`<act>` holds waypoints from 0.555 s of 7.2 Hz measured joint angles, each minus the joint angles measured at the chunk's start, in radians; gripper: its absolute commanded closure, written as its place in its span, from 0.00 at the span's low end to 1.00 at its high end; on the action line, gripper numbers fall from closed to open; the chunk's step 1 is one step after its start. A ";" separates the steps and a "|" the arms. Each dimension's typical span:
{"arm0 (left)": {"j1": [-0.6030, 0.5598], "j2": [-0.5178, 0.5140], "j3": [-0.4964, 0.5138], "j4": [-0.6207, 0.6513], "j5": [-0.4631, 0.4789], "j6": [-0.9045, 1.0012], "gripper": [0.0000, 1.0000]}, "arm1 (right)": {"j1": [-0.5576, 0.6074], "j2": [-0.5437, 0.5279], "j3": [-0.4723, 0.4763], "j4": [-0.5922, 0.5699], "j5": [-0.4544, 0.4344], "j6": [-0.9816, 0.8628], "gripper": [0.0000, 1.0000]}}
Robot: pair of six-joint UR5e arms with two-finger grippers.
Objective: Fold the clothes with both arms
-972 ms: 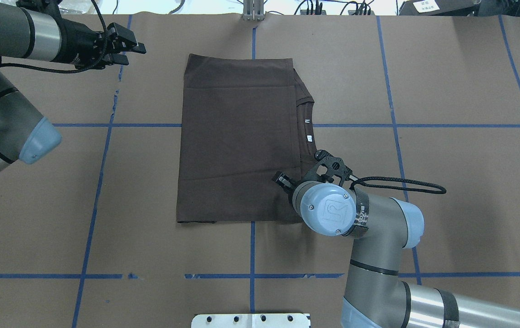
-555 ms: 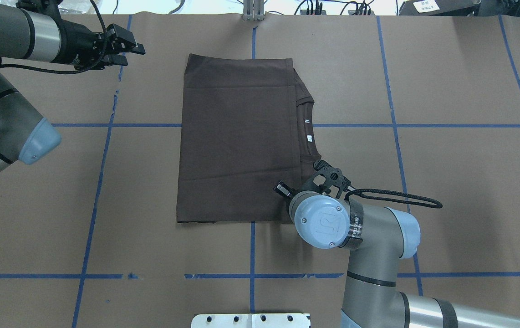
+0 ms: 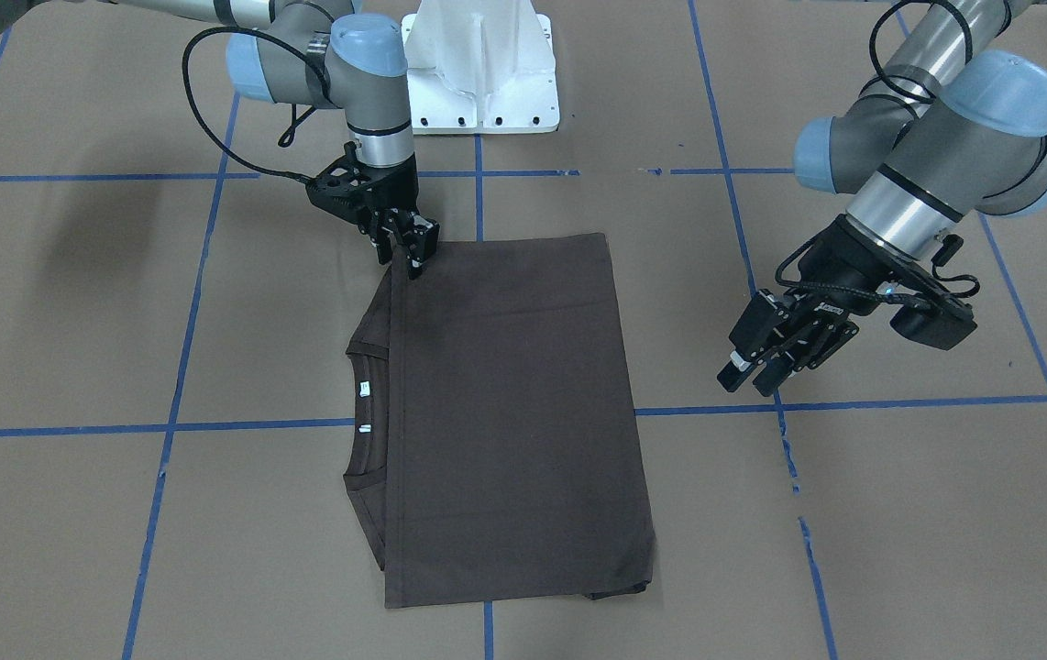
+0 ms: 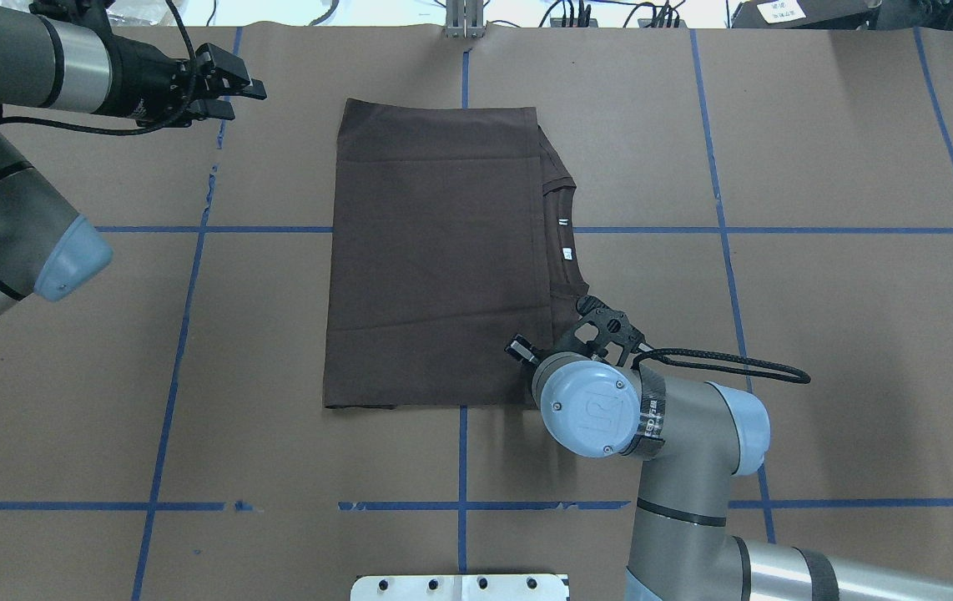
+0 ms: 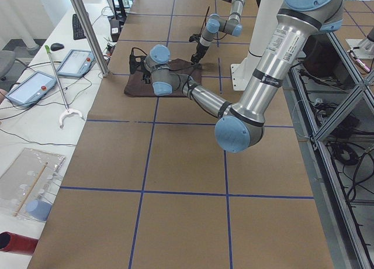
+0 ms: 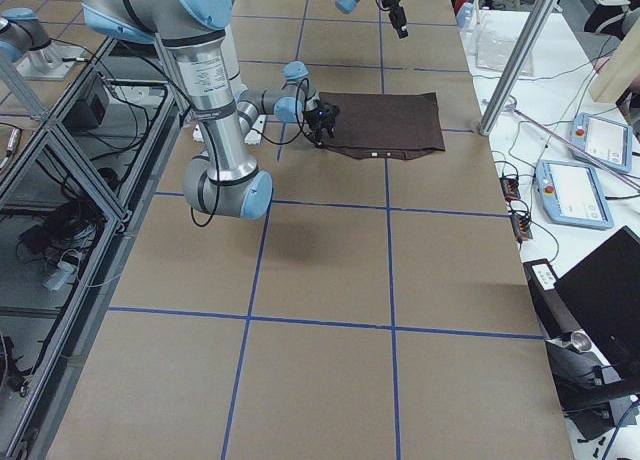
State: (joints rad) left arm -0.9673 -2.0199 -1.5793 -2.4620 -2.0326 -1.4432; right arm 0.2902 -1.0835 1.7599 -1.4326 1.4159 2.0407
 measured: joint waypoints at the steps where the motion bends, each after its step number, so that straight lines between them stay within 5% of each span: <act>1: -0.001 0.001 -0.004 0.000 0.001 -0.001 0.37 | -0.001 0.002 -0.006 0.000 0.000 0.002 0.57; 3: -0.002 0.003 -0.013 0.001 0.000 -0.002 0.37 | -0.001 0.006 -0.016 0.002 0.000 0.001 0.57; 4: -0.002 0.004 -0.015 0.001 0.000 -0.003 0.37 | -0.001 0.007 -0.019 0.002 0.000 -0.001 0.93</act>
State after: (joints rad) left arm -0.9694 -2.0162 -1.5943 -2.4605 -2.0329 -1.4460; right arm 0.2888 -1.0764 1.7413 -1.4307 1.4156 2.0394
